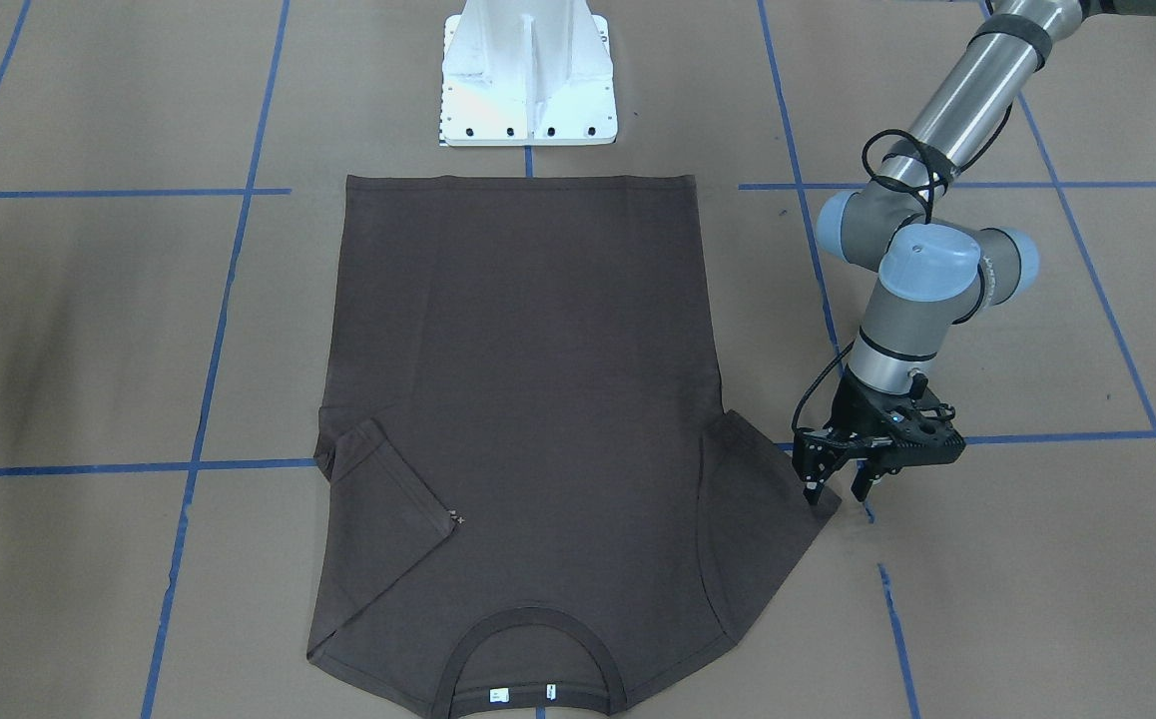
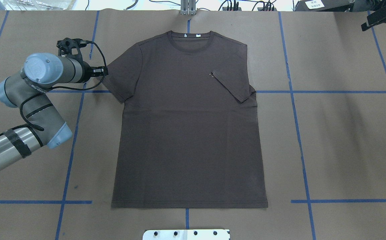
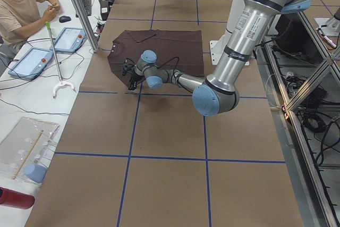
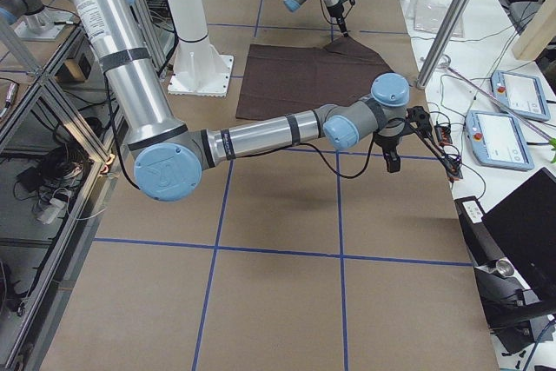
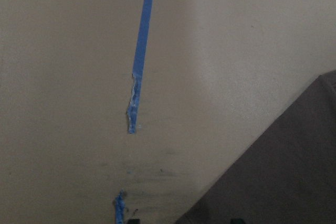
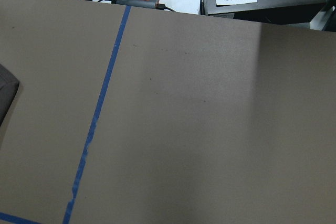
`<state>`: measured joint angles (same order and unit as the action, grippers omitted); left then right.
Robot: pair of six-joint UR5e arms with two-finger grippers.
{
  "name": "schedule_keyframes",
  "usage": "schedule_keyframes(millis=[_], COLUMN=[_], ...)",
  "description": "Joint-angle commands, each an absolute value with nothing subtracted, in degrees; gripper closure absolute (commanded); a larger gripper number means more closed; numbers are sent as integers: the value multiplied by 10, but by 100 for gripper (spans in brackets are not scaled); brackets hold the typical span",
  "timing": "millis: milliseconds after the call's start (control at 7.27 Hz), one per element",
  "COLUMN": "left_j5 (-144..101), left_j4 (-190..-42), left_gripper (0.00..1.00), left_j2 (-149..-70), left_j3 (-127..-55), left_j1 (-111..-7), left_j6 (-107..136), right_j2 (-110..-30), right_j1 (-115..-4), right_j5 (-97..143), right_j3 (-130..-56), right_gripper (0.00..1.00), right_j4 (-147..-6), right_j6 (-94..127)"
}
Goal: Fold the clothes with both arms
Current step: 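Move the left gripper to the sleeve nearest the left arm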
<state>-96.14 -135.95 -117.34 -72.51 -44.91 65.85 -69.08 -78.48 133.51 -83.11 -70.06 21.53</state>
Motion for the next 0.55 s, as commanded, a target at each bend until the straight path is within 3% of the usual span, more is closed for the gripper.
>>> schedule_keyframes(millis=[0, 413], left_j5=[-960, -959], left_j4=[-1360, -1359], left_gripper=[39, 40], left_j2=[-1175, -1176], left_j3=[-722, -722], left_j1=[-445, -445], left_j6=[657, 628], right_j2=[-692, -695], right_j1=[-785, -785], right_j5=[1335, 1334], right_j3=[-831, -832], right_gripper=[0, 0], right_j4=[-700, -700], right_j6=[215, 215])
